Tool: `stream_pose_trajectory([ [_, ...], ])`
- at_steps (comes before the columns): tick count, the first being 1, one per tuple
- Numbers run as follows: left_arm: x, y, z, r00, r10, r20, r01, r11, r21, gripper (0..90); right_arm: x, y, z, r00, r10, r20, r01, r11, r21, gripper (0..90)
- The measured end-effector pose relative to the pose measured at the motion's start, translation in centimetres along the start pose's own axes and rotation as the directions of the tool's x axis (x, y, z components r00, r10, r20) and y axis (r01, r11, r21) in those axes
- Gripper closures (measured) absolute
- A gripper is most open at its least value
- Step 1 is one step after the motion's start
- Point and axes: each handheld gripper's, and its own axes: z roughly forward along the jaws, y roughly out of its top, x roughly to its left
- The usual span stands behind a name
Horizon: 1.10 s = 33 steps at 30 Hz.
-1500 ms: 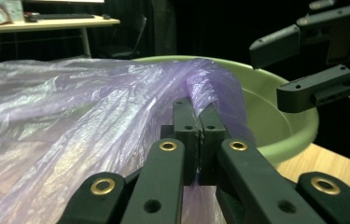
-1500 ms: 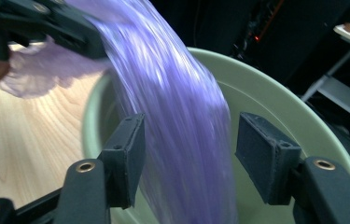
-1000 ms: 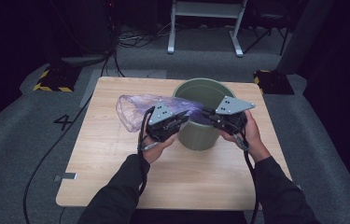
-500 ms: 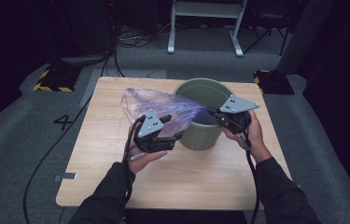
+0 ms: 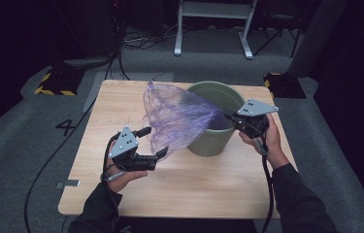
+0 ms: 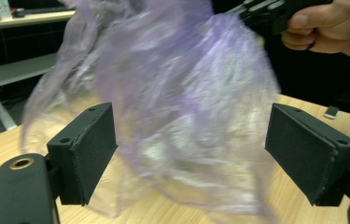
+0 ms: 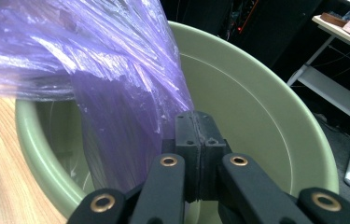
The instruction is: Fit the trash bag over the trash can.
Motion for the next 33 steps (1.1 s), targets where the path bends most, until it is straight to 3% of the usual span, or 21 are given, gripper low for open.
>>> stream_pose_trajectory([
  [3, 0.8, -0.3, 0.8, 0.9998, -0.018, -0.009, 0.018, 0.9997, 0.017, 15.9, 0.0, 0.0, 0.0, 1.0, -0.003, 0.004, 0.003, 1.0, 0.002, 89.0],
  [7, 1.3, -0.8, 1.9, 0.9991, -0.031, 0.03, 0.029, 0.9986, 0.044, 20.0, -0.4, -0.3, -0.1, 0.9999, 0.005, 0.01, -0.005, 1.0, 0.007, 87.8],
  [9, 1.2, -0.9, 2.6, 0.998, -0.034, 0.053, 0.031, 0.998, 0.054, 24.3, -0.6, -0.5, -0.2, 0.9998, 0.017, 0.012, -0.017, 1.0, 0.008, 87.7],
  [13, 1.0, -0.5, 3.5, 0.9961, -0.008, 0.088, 0.002, 0.9978, 0.067, 43.5, -1.2, -1.0, -0.6, 0.9991, 0.04, 0.018, -0.04, 0.999, 0.007, 86.6],
  [14, 0.8, -0.4, 3.7, 0.9966, 0.006, 0.082, -0.012, 0.9973, 0.073, 50.5, -1.3, -1.1, -0.7, 0.9991, 0.04, 0.016, -0.04, 0.999, 0.005, 84.5],
  [16, 0.4, -0.3, 3.9, 0.993, 0.037, 0.112, -0.046, 0.9959, 0.078, 65.7, -1.4, -1.2, -1.0, 0.9989, 0.046, 0.009, -0.046, 0.999, -0.008, 75.6],
  [18, -0.1, -0.1, 4.0, 0.9931, 0.055, 0.103, -0.064, 0.9947, 0.08, 71.3, -1.3, -1.3, -1.3, 0.9988, 0.047, -0.011, -0.048, 0.998, -0.03, 63.4],
  [20, -0.4, 0.1, 4.1, 0.9921, 0.061, 0.11, -0.069, 0.9951, 0.07, 76.8, -0.9, -1.2, -1.9, 0.9968, 0.038, -0.071, -0.042, 0.997, -0.062, 49.9],
  [24, -0.7, 0.7, 4.2, 0.992, 0.074, 0.102, -0.081, 0.995, 0.059, 82.1, 0.3, -0.6, -3.1, 0.9954, 0.008, -0.096, -0.018, 0.994, -0.108, 38.8],
  [26, -1.0, 0.9, 4.3, 0.9918, 0.087, 0.094, -0.092, 0.9945, 0.05, 83.7, 1.0, -0.2, -3.8, 0.9973, -0.006, -0.074, -0.003, 0.992, -0.128, 31.9],
  [29, -1.2, 1.2, 4.6, 0.9907, 0.089, 0.103, -0.095, 0.994, 0.055, 84.4, 1.7, 0.1, -4.5, 0.9956, -0.023, -0.091, 0.008, 0.988, -0.156, 29.8],
  [33, -1.6, 1.5, 4.9, 0.9894, 0.092, 0.113, -0.098, 0.9938, 0.052, 84.8, 3.1, 0.7, -5.0, 0.9886, -0.078, -0.129, 0.054, 0.982, -0.182, 29.7],
])
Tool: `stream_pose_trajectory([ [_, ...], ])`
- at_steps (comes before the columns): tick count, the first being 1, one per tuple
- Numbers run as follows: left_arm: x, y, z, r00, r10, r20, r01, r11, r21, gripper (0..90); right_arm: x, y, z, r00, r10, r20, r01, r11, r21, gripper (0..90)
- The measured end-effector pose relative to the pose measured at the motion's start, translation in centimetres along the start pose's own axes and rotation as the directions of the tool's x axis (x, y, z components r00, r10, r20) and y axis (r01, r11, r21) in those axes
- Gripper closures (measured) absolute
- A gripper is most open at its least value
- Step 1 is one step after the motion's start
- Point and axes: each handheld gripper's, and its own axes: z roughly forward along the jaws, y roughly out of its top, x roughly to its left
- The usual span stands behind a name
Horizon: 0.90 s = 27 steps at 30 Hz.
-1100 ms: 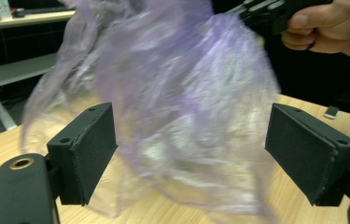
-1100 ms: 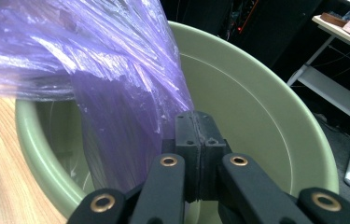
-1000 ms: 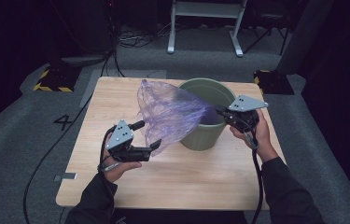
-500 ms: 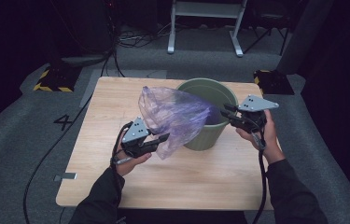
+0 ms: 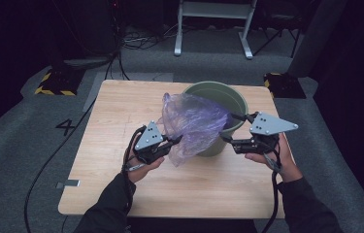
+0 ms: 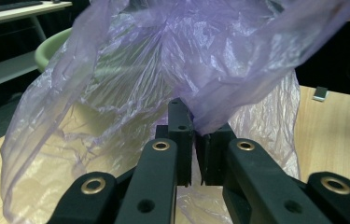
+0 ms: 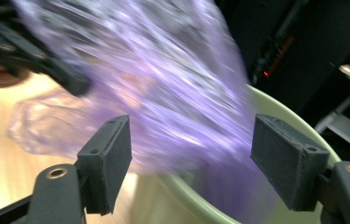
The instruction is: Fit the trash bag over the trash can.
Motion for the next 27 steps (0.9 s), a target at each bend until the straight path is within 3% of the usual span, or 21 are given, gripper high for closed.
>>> stream_pose_trajectory([
  [3, -0.3, 0.4, 0.4, 0.9999, 0.006, 0.009, -0.006, 1.0, -0.001, 84.6, 0.9, 0.6, 0.6, 0.9987, -0.026, -0.043, 0.027, 1.0, 0.004, 31.4],
  [8, -0.9, 0.9, 1.2, 0.9994, 0.02, 0.028, -0.02, 0.9998, -0.003, 84.0, 1.6, 0.8, 2.2, 0.9975, -0.048, -0.052, 0.051, 0.997, 0.058, 37.5],
  [10, -1.1, 0.9, 1.6, 0.9989, 0.027, 0.04, -0.027, 0.9996, 0.005, 83.0, 1.6, 0.7, 2.6, 0.9979, -0.052, -0.039, 0.055, 0.995, 0.078, 44.5],
  [13, -1.3, 1.0, 1.9, 0.9983, 0.037, 0.044, -0.038, 0.9993, 0.005, 79.9, 1.2, 0.4, 3.0, 0.9987, -0.05, 0.008, 0.049, 0.992, 0.112, 62.3],
  [17, -1.3, 1.0, 1.4, 0.9974, 0.039, 0.061, -0.039, 0.9992, -0.01, 72.6, 0.3, -0.2, 2.8, 0.9994, -0.03, 0.02, 0.027, 0.992, 0.119, 81.6],
  [19, -1.2, 1.0, 1.0, 0.9974, 0.034, 0.064, -0.033, 0.9993, -0.017, 68.6, 0.1, -0.5, 2.5, 0.9994, -0.021, 0.027, 0.017, 0.993, 0.119, 86.3],
  [27, -0.2, 0.6, -0.6, 1.0, -0.001, 0.002, 0.001, 0.9999, -0.017, 50.5, -1.1, -1.8, 1.0, 0.9973, 0.038, 0.063, -0.045, 0.994, 0.1, 87.9],
])
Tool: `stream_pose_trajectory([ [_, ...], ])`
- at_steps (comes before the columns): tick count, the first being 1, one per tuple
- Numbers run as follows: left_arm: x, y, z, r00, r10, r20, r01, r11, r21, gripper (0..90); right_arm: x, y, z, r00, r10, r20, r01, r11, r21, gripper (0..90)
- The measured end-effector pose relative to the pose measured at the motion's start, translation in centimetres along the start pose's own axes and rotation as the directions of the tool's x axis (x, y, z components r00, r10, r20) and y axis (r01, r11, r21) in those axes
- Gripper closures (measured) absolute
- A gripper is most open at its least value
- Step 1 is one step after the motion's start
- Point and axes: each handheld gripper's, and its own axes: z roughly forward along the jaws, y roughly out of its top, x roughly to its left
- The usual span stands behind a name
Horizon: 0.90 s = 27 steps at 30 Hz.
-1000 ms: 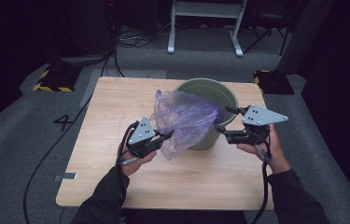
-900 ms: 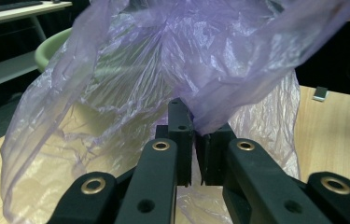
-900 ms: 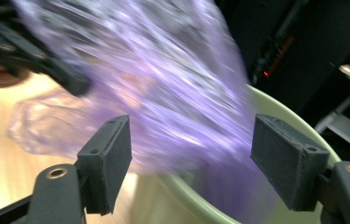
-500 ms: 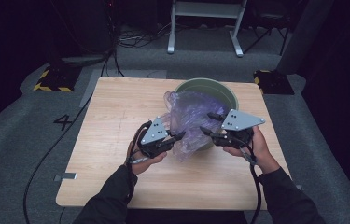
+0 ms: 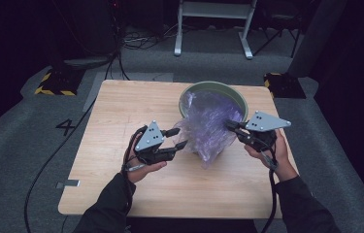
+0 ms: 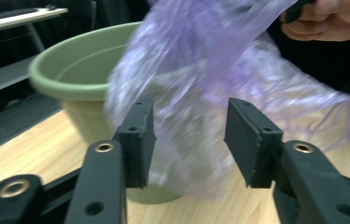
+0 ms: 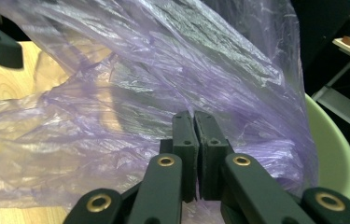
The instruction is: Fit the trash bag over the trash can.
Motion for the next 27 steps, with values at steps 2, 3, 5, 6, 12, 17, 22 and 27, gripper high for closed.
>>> stream_pose_trajectory([
  [2, 0.3, -0.1, 0.1, 0.9995, -0.019, -0.023, 0.019, 0.9998, 0.001, 44.5, -0.3, -0.3, -0.2, 0.9999, 0.008, -0.01, -0.008, 1.0, -0.007, 87.0],
  [3, 0.5, -0.1, 0.2, 0.9986, -0.027, -0.044, 0.028, 0.9996, 0.005, 40.7, -0.4, -0.4, -0.3, 0.9999, 0.008, -0.01, -0.008, 1.0, -0.005, 86.7],
  [5, 0.9, -0.2, 0.6, 0.9967, -0.055, -0.06, 0.055, 0.9985, 0.001, 31.2, -0.6, -0.7, -0.5, 0.9999, 0.012, -0.009, -0.012, 1.0, -0.008, 86.2],
  [6, 1.2, -0.3, 0.8, 0.9963, -0.062, -0.059, 0.061, 0.9981, -0.006, 25.4, -0.7, -0.8, -0.5, 0.9999, 0.012, -0.012, -0.012, 1.0, -0.01, 85.2],
  [12, 2.0, -0.3, 2.2, 0.9951, -0.061, -0.078, 0.062, 0.9981, 0.008, 30.1, -1.2, -1.4, -0.9, 0.9996, 0.027, -0.011, -0.027, 0.999, -0.026, 78.1],
  [17, 2.0, -0.2, 3.2, 0.9976, -0.055, -0.041, 0.056, 0.9981, 0.025, 56.2, -1.0, -1.5, -1.3, 0.9991, 0.043, -0.007, -0.043, 0.998, -0.051, 52.6],
  [22, 1.7, 0.0, 3.5, 0.9983, -0.022, -0.053, 0.025, 0.9988, 0.041, 74.7, -0.1, -1.4, -2.3, 0.9995, 0.023, -0.02, -0.025, 0.997, -0.072, 35.9],
  [27, 1.7, 0.1, 4.0, 0.9979, -0.015, -0.063, 0.019, 0.9984, 0.053, 86.2, 1.0, -1.1, -3.8, 0.999, 0.004, -0.045, -0.009, 0.993, -0.119, 33.9],
])
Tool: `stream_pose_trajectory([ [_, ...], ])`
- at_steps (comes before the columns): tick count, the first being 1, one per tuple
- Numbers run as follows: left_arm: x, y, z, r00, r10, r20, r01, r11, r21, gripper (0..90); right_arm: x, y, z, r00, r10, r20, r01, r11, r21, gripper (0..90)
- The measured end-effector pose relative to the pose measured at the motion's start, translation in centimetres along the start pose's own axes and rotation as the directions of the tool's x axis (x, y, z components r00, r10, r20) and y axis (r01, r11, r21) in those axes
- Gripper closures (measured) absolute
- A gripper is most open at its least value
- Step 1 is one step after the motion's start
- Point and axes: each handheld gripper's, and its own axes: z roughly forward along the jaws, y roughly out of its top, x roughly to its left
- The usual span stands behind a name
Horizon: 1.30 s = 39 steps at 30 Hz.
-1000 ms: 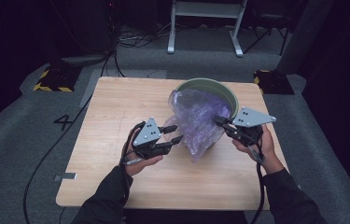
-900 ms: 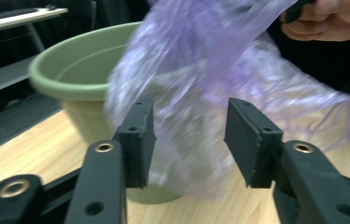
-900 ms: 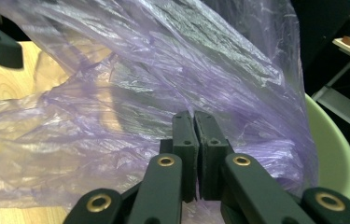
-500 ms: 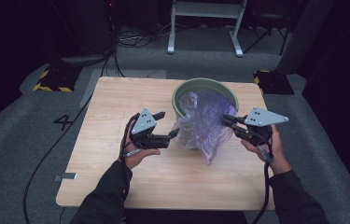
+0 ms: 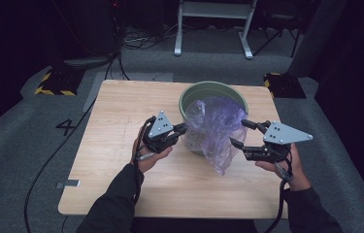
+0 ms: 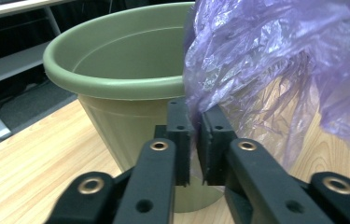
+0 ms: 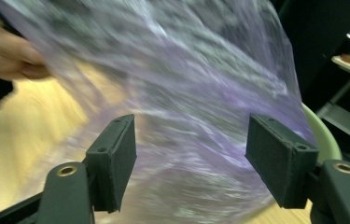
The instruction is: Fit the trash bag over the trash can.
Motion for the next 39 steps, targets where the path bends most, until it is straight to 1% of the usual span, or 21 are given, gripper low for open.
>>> stream_pose_trajectory([
  [2, 0.0, 0.1, 0.2, 1.0, -0.005, 0.004, 0.005, 1.0, 0.001, 88.2, 0.5, 0.1, 0.1, 0.9999, -0.016, -0.006, 0.016, 1.0, 0.005, 35.1],
  [5, -0.1, 0.2, 0.3, 0.9999, 0.001, 0.012, -0.001, 1.0, 0.002, 88.8, 1.1, 0.1, 0.6, 0.9991, -0.039, -0.013, 0.04, 0.999, 0.02, 42.3],
  [7, -0.2, 0.2, 0.3, 1.0, 0.003, 0.009, -0.003, 1.0, 0.002, 89.1, 1.4, 0.0, 0.9, 0.999, -0.044, -0.002, 0.044, 0.999, 0.026, 43.1],
  [9, -0.2, 0.2, 0.3, 0.9998, -0.005, 0.018, 0.005, 1.0, -0.003, 89.3, 1.8, -0.1, 0.9, 0.9996, -0.028, -0.009, 0.028, 1.0, 0.009, 41.4],
  [11, -0.2, 0.2, 0.4, 0.9998, -0.002, 0.021, 0.002, 1.0, -0.001, 89.4, 2.6, 0.0, 0.8, 0.9992, -0.04, -0.008, 0.04, 0.999, 0.002, 37.5],
  [14, -0.2, 0.2, 0.4, 0.9998, -0.002, 0.019, 0.002, 1.0, 0.001, 89.4, 3.7, 0.2, 0.6, 0.9978, -0.054, -0.038, 0.053, 0.998, -0.014, 34.1],
  [18, -0.4, 0.2, 0.5, 0.9997, 0.001, 0.022, -0.001, 1.0, 0.002, 89.5, 4.8, 0.5, 0.7, 0.9964, -0.045, -0.072, 0.043, 0.999, -0.024, 28.1],
  [19, -0.4, 0.2, 0.5, 0.9997, -0.001, 0.024, 0.001, 1.0, 0.002, 89.5, 5.2, 0.4, 0.9, 0.9961, -0.045, -0.076, 0.044, 0.999, -0.02, 26.3],
  [20, -0.5, 0.2, 0.6, 0.9996, -0.003, 0.026, 0.003, 1.0, 0.002, 89.4, 5.5, 0.4, 1.1, 0.9956, -0.056, -0.075, 0.055, 0.998, -0.01, 25.3],
  [21, -0.5, 0.2, 0.6, 0.9996, -0.001, 0.03, 0.001, 1.0, 0.004, 89.4, 5.8, 0.3, 1.4, 0.9952, -0.068, -0.071, 0.068, 0.998, 0.004, 25.4],
  [23, -0.6, 0.2, 0.6, 0.9995, 0.005, 0.03, -0.006, 1.0, 0.006, 89.5, 6.2, 0.1, 2.1, 0.9949, -0.068, -0.075, 0.07, 0.997, 0.026, 26.2],
  [25, -0.6, 0.2, 0.6, 0.9994, 0.006, 0.033, -0.006, 1.0, 0.006, 89.5, 6.2, -0.1, 2.8, 0.9972, -0.067, -0.033, 0.068, 0.997, 0.045, 31.0],
  [27, -0.6, 0.2, 0.6, 0.9995, 0.007, 0.032, -0.007, 1.0, 0.007, 89.4, 6.0, -0.4, 3.4, 0.9973, -0.069, 0.025, 0.068, 0.996, 0.066, 40.1],
  [28, -0.5, 0.2, 0.5, 0.9995, 0.004, 0.032, -0.004, 1.0, 0.006, 89.5, 5.8, -0.5, 3.5, 0.9965, -0.062, 0.056, 0.058, 0.996, 0.069, 44.6],
  [29, -0.5, 0.2, 0.5, 0.9995, 0.002, 0.031, -0.002, 1.0, 0.005, 89.5, 5.6, -0.6, 3.6, 0.9955, -0.057, 0.075, 0.051, 0.996, 0.072, 49.9],
  [30, -0.3, 0.2, 0.4, 0.9994, 0.007, 0.033, -0.007, 1.0, 0.007, 89.5, 5.4, -0.7, 3.7, 0.9933, -0.06, 0.099, 0.052, 0.996, 0.078, 55.8],
  [31, -0.3, 0.1, 0.4, 0.9995, 0.0, 0.033, 0.0, 1.0, 0.004, 89.5, 5.2, -0.8, 3.7, 0.9903, -0.065, 0.122, 0.055, 0.995, 0.084, 60.9],
  [33, -0.2, 0.1, 0.3, 0.9993, -0.008, 0.037, 0.008, 1.0, -0.005, 89.4, 4.9, -1.0, 3.6, 0.9896, -0.06, 0.131, 0.049, 0.995, 0.089, 69.9],
  [34, -0.2, 0.1, 0.3, 0.9993, -0.003, 0.036, 0.004, 1.0, -0.004, 89.5, 4.9, -1.1, 3.6, 0.9871, -0.067, 0.145, 0.054, 0.994, 0.094, 74.4],
  [37, -0.2, 0.2, 0.2, 0.9994, 0.001, 0.034, -0.001, 1.0, -0.005, 89.5, 4.8, -1.1, 3.7, 0.9845, -0.076, 0.158, 0.06, 0.993, 0.102, 81.4],
  [39, -0.2, 0.1, 0.2, 0.9995, 0.0, 0.032, 0.0, 1.0, -0.002, 89.5, 4.4, -1.2, 3.4, 0.9845, -0.057, 0.166, 0.042, 0.995, 0.089, 83.8],
])
